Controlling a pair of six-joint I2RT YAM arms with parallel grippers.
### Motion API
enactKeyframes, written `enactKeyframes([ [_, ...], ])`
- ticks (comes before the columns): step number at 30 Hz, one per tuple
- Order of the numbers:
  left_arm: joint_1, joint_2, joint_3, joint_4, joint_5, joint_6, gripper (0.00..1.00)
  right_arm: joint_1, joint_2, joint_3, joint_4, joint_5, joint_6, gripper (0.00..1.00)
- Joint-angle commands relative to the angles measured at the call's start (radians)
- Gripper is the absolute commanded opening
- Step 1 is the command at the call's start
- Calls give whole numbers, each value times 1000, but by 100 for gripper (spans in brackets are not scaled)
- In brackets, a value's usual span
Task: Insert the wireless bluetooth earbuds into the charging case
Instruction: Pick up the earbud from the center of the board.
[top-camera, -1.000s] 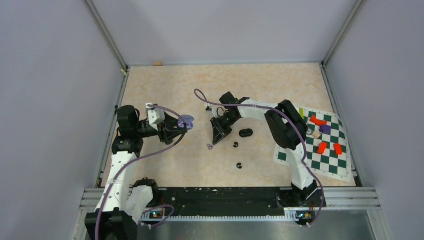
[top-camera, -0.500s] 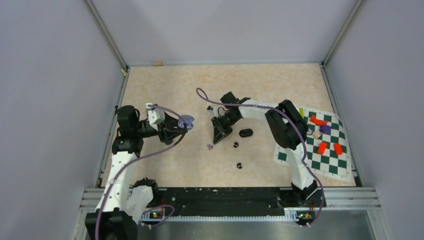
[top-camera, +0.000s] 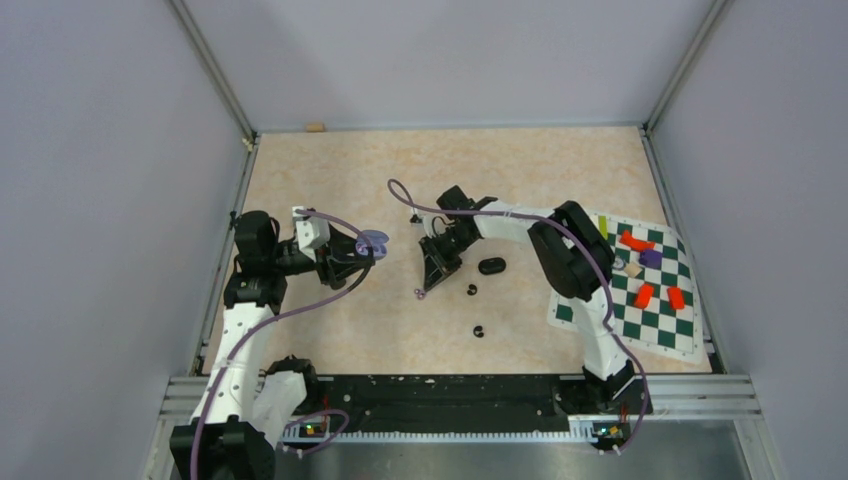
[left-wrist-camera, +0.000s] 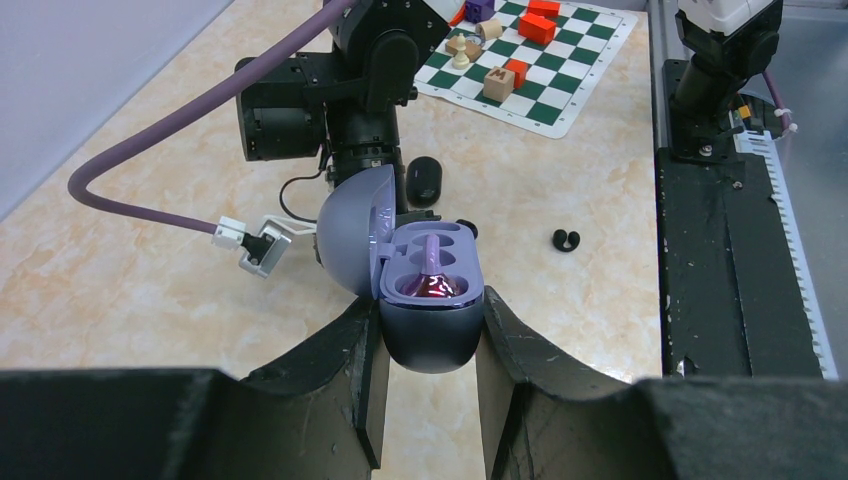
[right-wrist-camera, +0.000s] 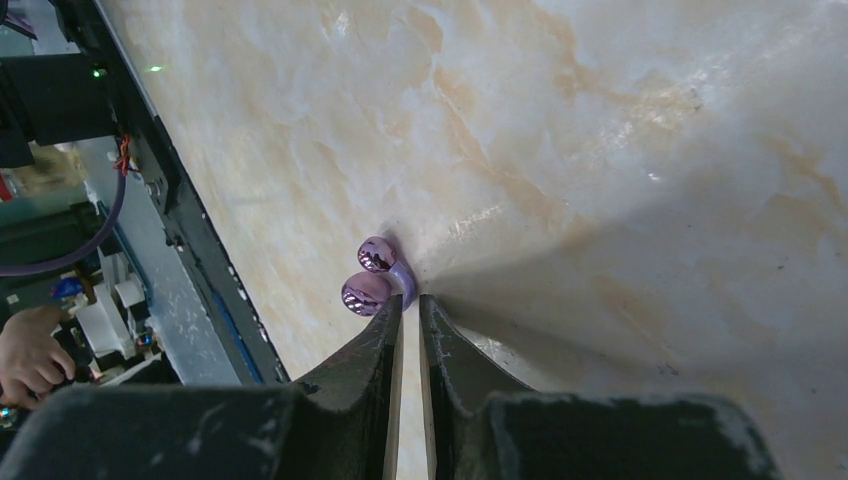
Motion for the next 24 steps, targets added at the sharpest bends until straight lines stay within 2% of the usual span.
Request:
enactKeyframes([
  [1, 5, -7, -2, 32, 28, 6, 0, 37, 15, -9, -4, 114, -44, 12],
  [9, 5, -10, -4, 32, 22, 8, 0, 45, 15, -4, -15, 115, -53, 13],
  [16, 6, -10, -3, 32, 23, 8, 0, 46, 19, -2, -15, 88, -50, 24],
  [24, 6, -10, -3, 32, 24, 9, 0, 50, 24, 1, -13, 90, -48, 24],
])
